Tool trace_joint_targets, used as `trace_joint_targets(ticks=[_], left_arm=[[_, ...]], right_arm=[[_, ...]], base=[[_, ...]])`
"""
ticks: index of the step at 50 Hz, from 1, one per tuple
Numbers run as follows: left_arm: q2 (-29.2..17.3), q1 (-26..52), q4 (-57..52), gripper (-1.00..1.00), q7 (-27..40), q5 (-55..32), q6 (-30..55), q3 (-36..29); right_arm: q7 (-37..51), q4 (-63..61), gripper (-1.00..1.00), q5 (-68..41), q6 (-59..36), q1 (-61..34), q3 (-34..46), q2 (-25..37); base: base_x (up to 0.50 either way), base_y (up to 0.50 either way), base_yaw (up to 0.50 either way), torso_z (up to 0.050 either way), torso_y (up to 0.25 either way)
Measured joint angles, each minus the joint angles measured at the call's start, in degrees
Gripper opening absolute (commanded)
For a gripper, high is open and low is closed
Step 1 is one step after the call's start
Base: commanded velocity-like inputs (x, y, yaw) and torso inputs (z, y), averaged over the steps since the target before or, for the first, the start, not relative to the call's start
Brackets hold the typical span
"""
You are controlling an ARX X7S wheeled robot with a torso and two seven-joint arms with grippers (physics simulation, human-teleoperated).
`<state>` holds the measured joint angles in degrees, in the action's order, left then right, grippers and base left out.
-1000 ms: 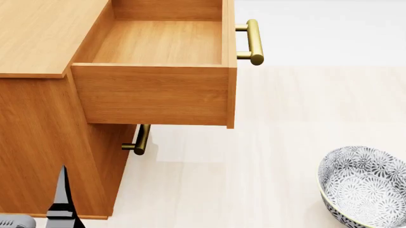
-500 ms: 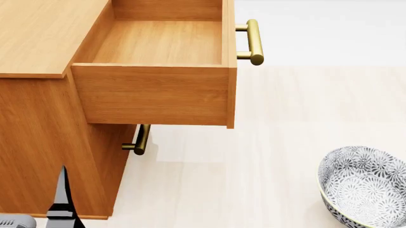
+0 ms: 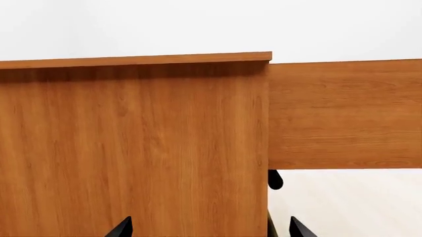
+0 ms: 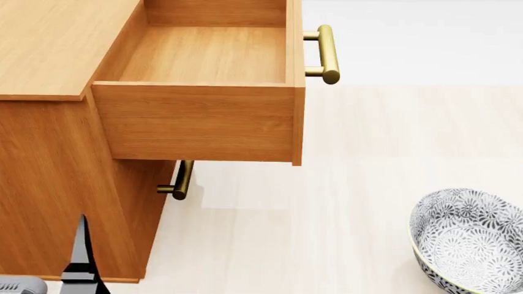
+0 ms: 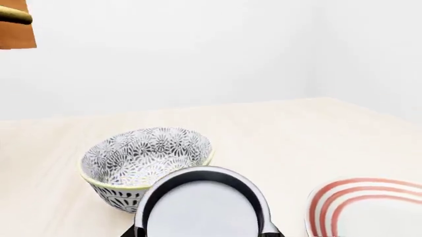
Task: Put the ketchup in the top drawer of the cabinet.
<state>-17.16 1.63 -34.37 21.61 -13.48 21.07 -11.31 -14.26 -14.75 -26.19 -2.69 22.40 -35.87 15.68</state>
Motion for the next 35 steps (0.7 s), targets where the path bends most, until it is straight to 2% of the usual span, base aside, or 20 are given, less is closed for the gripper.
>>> trace_joint_targets(ticks=[19, 35], left_arm=[[-0.4, -0.2, -0.2, 1.0, 0.2, -0.9, -0.1, 0.2], [-0.6, 0.1, 0.2, 1.0, 0.4, -1.4, -0.3, 0.0]], right_arm=[[12.0, -21.3, -1.0, -10.4, -17.6, -4.1, -5.4, 10.0], [22.7, -30.2, -1.0, -23.5, -30.6, -12.0, -11.4, 21.9]], base=[[0.0, 0.0, 0.0, 0.0, 0.0], [0.0, 0.0, 0.0, 0.0, 0.0]])
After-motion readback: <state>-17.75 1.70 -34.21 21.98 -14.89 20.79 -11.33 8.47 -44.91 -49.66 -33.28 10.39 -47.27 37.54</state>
